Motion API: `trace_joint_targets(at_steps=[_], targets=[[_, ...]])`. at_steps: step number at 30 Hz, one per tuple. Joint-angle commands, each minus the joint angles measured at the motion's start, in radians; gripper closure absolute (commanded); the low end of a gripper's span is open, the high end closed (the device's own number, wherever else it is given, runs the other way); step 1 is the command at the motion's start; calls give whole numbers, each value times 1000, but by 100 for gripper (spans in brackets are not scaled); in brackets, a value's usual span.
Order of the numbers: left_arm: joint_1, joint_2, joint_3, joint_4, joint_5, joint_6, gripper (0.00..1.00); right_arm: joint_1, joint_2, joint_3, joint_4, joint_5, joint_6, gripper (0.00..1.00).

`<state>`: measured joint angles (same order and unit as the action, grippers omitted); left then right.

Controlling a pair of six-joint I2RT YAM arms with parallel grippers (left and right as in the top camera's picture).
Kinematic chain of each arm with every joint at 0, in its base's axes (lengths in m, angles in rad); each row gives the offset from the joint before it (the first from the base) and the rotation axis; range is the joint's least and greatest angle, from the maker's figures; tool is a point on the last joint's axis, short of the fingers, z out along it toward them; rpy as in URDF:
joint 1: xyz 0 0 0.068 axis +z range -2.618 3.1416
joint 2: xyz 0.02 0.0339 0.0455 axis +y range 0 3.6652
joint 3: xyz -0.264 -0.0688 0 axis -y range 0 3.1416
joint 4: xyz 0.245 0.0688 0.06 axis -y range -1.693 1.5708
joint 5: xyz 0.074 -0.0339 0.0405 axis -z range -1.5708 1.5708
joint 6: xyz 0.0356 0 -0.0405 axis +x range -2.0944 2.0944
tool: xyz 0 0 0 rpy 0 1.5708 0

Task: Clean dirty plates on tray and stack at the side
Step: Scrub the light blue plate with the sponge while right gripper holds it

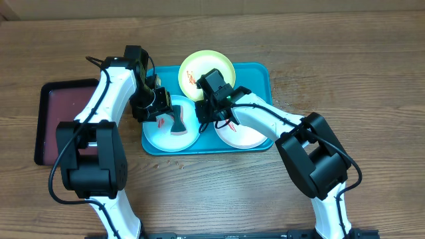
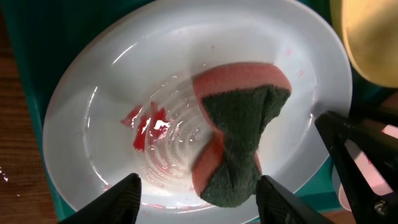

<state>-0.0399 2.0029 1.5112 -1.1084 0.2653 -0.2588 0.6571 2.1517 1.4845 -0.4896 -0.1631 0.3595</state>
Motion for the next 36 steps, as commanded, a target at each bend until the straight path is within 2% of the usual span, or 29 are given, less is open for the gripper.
trace_joint_targets(at_steps=[1, 5, 10, 15, 18, 20, 22, 25, 30, 36], targets=[[-22, 5, -5, 15, -2, -11, 40, 5, 15, -5, -6, 13, -7, 81], [-57, 6, -21, 58, 3, -36, 40, 5, 16, -5, -16, 13, -7, 89], [-104, 6, -72, 134, -7, -126, 44, 5, 15, -5, -18, 13, -7, 89], [-118, 6, -138, 207, -11, -157, 47, 5, 16, -5, -25, 13, -8, 89], [-116, 6, -164, 232, -14, -159, 53, 5, 16, -5, -32, 13, -8, 89], [-116, 6, -169, 249, -18, -157, 62, 5, 16, -5, -31, 13, -8, 89], [-116, 6, -170, 262, -26, -157, 66, 5, 15, -5, -29, 13, -8, 89], [-117, 6, -170, 267, -79, -161, 73, 5, 16, -5, -32, 13, -8, 89], [-117, 6, -170, 245, -231, -160, 94, 5, 16, -5, -42, 13, -8, 89], [-116, 6, -170, 180, -505, -160, 96, 5, 16, -5, -50, 13, -8, 89]])
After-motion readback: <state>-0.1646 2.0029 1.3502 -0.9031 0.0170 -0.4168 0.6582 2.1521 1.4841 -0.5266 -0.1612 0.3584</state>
